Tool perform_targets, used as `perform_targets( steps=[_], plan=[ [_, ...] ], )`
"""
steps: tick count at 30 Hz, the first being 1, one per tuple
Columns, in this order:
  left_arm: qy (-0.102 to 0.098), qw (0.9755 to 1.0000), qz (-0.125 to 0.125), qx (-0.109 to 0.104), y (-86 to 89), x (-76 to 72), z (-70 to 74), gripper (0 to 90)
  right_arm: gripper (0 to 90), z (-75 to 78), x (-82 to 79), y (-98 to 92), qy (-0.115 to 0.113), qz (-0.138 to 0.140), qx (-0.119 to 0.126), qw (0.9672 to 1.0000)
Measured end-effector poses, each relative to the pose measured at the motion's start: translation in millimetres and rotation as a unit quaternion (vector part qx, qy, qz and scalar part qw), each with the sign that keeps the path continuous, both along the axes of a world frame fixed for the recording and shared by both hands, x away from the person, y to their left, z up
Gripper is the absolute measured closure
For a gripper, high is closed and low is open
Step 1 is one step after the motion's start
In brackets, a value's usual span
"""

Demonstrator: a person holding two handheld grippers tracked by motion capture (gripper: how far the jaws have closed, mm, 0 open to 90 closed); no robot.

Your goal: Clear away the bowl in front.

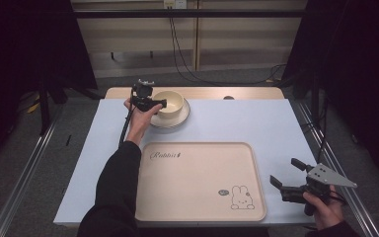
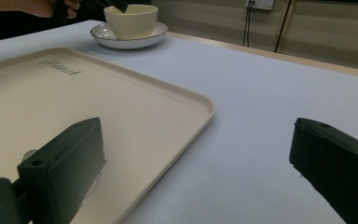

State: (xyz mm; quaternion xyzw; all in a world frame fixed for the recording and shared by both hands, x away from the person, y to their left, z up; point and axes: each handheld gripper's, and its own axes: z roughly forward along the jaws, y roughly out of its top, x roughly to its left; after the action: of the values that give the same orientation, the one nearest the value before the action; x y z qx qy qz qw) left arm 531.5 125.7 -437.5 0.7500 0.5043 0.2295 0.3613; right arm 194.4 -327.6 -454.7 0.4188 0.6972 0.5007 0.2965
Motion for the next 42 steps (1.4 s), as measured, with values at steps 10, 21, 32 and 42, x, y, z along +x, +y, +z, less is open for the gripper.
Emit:
perform_targets(
  steps=[10, 21, 32, 42],
  plan=[
    [0.036, 0.9992, 0.015, -0.009, -2.9, 7.0, -11.6, 23.9, 2.7, -0.1, -0.1, 0.1, 0.0, 0.003, -0.001, 1.0],
    [0.08, 0.9964, 0.021, -0.017, -1.9, 10.5, -18.1, 40.0, 2.7, -0.1, 0.2, -0.2, -0.001, 0.001, -0.002, 1.0],
    [0.111, 0.9928, 0.036, -0.026, -5.1, 11.6, -15.7, 65.6, 2.7, -0.1, 0.4, -0.1, -0.002, 0.001, -0.003, 1.0],
    [0.14, 0.988, 0.05, -0.041, -3.8, 14.3, -13.3, 74.8, 2.7, -0.1, 0.2, 0.0, 0.001, 0.0, -0.002, 1.0]
  ],
)
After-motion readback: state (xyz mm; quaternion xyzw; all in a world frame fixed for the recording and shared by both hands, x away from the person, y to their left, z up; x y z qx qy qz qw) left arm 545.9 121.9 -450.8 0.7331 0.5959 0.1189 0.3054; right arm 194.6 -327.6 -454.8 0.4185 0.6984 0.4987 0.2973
